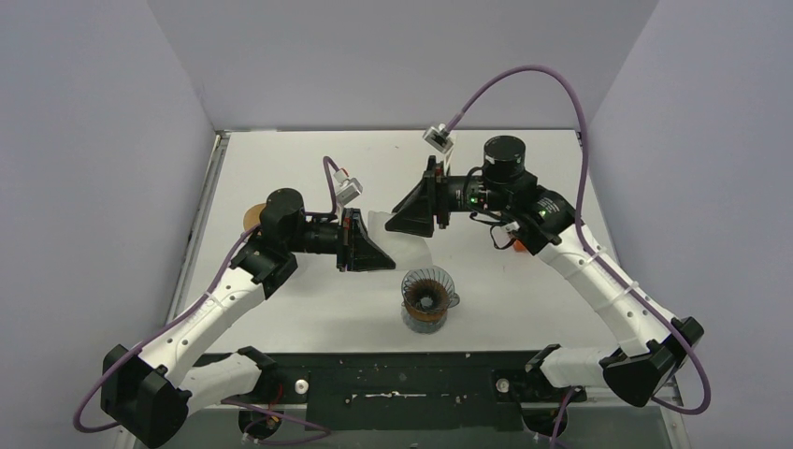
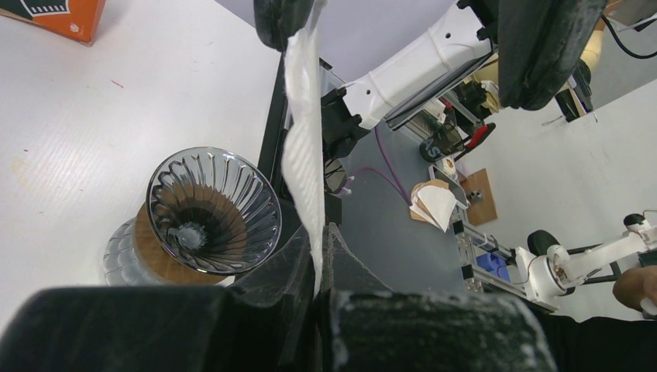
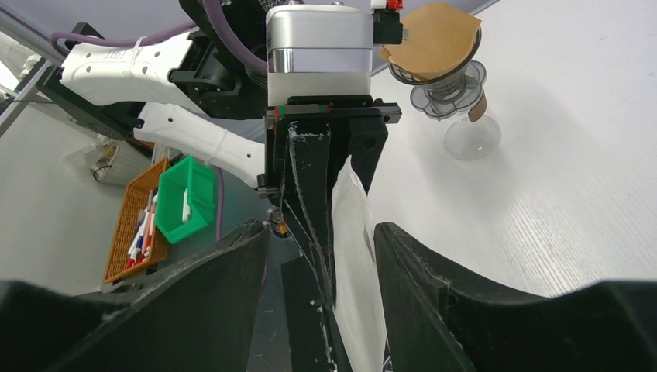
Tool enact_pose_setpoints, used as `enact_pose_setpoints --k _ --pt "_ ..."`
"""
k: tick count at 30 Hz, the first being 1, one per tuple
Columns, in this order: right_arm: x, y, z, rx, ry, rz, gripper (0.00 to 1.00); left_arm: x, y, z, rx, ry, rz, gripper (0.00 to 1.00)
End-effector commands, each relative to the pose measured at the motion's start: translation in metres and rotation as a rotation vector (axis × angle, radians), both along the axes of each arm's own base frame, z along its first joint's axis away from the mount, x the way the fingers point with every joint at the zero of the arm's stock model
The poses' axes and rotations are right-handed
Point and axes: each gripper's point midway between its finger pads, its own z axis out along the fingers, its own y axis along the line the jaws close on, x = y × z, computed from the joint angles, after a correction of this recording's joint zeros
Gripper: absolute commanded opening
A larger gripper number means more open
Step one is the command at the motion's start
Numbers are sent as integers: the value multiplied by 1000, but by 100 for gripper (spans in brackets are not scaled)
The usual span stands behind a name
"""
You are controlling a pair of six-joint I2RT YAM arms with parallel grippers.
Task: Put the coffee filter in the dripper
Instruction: Pick up the coffee filter from the coffee filter holder.
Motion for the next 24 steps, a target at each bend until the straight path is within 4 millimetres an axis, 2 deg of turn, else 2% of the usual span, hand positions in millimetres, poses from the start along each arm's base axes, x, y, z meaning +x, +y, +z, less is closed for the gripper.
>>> enact_pose_setpoints --k 1,24 --pt "-10 -7 17 36 -71 -4 53 -3 1 24 -39 -78 -27 0" --pt "-23 -7 23 54 -92 23 52 -3 1 25 -39 -72 -25 0"
